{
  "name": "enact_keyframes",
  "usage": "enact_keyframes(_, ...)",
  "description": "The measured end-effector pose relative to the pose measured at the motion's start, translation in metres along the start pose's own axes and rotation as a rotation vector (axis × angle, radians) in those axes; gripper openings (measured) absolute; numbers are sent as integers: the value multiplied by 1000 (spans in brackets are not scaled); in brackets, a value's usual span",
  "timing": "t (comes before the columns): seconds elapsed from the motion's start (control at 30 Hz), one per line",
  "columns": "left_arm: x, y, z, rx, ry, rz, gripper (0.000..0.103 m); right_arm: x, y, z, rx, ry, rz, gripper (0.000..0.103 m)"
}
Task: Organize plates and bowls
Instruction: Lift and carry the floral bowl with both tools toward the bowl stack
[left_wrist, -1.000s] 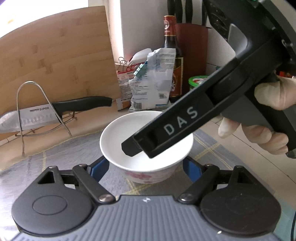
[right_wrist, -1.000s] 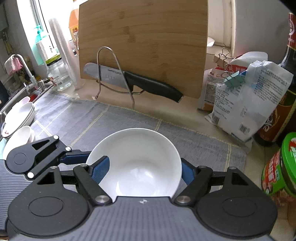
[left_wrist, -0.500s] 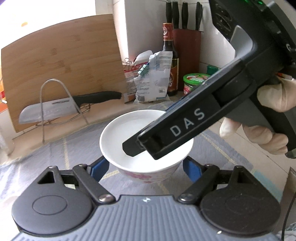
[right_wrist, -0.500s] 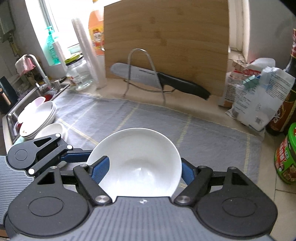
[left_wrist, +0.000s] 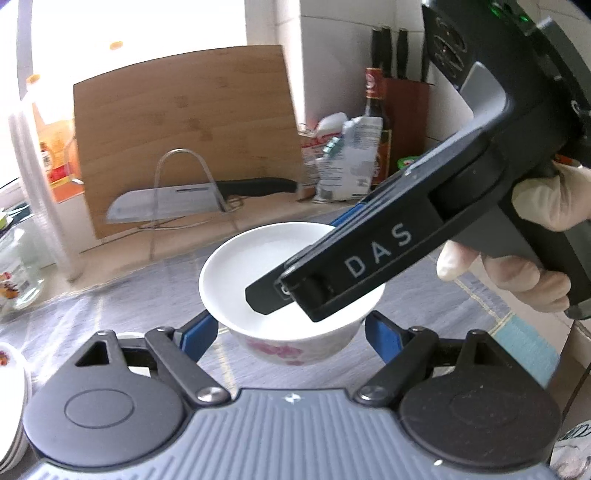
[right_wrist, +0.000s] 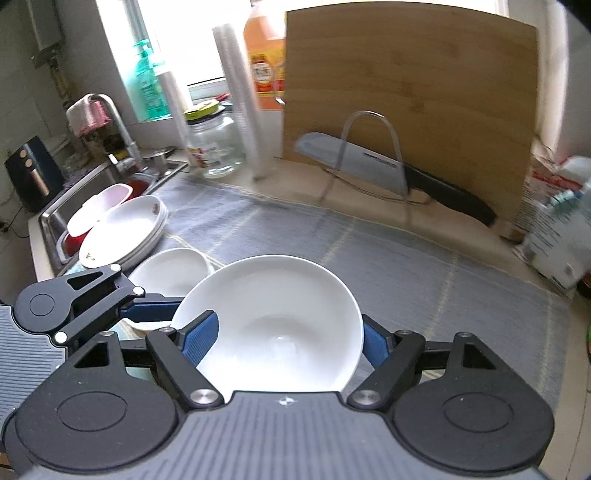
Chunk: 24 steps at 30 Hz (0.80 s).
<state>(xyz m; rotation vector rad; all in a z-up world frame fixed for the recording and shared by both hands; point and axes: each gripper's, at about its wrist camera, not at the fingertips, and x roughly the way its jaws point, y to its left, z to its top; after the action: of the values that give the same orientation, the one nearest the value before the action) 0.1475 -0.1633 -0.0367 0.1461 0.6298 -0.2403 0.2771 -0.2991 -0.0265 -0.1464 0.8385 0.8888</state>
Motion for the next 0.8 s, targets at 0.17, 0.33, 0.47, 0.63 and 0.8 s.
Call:
enact_keyframes(0.17,-14,19,-6,-18,-7,37,86,8,25,11,-40,-5,24,85)
enact_keyframes(0.33,-23,33,-12,-37,-14,62,86,20,45,20,-72,-2,39,85)
enact_keyframes(0.47,-28,44,-17,-56,-18,82,86,29,59,27,-96,2,50,85)
enact_keyframes(0.63,-32,56,-23,-79,-19,105,86,39,74,33,-117,7,64,85)
enact_keyframes(0.8,-34,68,-28,-97,-18,122,86,52,87,39,-138,16,74,85)
